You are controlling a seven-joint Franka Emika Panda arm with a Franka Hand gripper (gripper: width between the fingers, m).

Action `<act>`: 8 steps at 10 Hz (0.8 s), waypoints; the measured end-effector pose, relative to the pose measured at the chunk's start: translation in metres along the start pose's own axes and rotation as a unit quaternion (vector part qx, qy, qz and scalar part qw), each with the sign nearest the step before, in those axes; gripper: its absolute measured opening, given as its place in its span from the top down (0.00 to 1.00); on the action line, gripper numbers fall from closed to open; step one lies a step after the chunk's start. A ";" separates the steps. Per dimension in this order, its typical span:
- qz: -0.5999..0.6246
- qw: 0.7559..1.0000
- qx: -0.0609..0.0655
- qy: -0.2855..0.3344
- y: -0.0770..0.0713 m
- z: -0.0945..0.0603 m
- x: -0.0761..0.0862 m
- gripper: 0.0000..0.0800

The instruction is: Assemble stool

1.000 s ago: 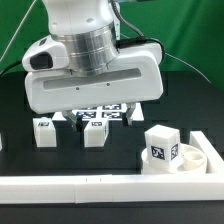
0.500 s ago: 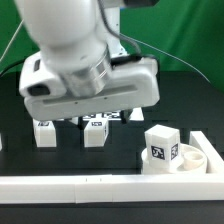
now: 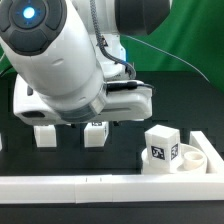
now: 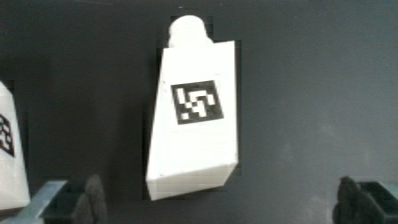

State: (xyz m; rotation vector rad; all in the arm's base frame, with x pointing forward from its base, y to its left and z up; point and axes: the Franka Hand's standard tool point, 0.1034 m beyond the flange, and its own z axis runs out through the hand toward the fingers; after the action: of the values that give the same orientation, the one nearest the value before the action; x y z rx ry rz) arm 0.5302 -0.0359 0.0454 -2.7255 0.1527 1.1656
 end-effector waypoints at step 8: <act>0.046 0.996 0.013 -0.070 0.009 0.054 -0.005 0.19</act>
Offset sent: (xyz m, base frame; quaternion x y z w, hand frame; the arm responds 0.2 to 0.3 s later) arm -0.0314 0.0105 -0.0214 0.0437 -0.0836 0.0622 0.9936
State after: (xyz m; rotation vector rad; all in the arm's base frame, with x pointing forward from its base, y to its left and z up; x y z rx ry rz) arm 0.4871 -0.0342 0.0113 -2.6275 0.2757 1.3645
